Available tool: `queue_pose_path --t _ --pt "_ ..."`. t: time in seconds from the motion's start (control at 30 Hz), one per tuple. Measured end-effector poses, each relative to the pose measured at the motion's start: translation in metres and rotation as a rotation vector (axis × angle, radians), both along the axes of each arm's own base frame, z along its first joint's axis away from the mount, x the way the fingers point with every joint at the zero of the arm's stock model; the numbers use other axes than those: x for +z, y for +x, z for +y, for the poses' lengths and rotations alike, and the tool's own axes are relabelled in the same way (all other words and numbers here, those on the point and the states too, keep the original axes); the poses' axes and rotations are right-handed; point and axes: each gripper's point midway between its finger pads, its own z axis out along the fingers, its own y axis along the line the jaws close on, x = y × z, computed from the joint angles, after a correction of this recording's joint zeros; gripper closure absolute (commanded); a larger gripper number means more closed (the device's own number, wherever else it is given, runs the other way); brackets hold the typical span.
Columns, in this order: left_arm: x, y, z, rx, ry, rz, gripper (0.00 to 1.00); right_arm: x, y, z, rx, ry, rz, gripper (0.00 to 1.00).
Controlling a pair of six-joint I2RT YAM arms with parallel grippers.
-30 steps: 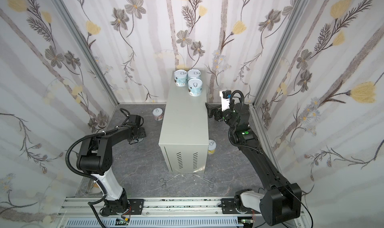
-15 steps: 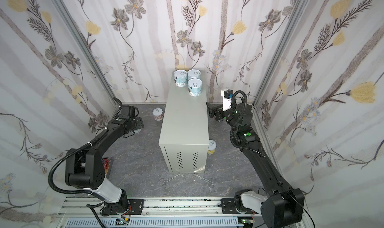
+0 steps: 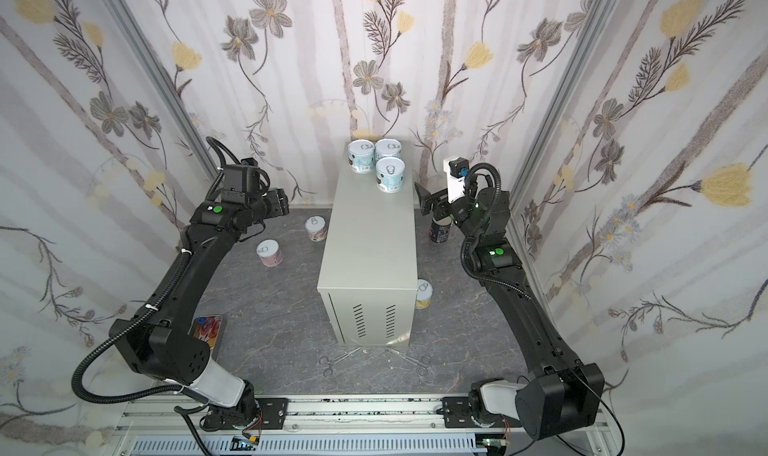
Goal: Place and organize the canned foods onto the counter
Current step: 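Lift the held can with the left gripper over the cabinet top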
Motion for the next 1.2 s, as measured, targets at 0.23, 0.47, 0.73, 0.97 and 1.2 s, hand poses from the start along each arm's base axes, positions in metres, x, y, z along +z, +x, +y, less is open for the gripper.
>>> queue_pose_path --t 0.23,0.47,0.73,0.97,1.2 --pt "0.036 0.006 -0.046 -0.124 0.002 -0.04 0.37 0.017 0.011 0.006 0.018 0.006 -0.083 0.0" --pt "0.063 0.009 -0.098 -0.261 0.009 -0.082 0.36 0.026 0.019 0.011 0.036 0.041 -0.126 0.0" --pt "0.073 0.007 -0.126 -0.335 -0.02 -0.1 0.36 0.032 0.015 0.014 0.063 0.086 -0.167 0.0" --pt "0.074 -0.002 -0.149 -0.401 -0.038 -0.101 0.36 0.029 0.007 0.014 0.073 0.108 -0.17 0.0" --pt "0.075 -0.008 -0.17 -0.454 -0.051 -0.103 0.36 0.028 -0.003 0.013 0.077 0.116 -0.174 0.0"
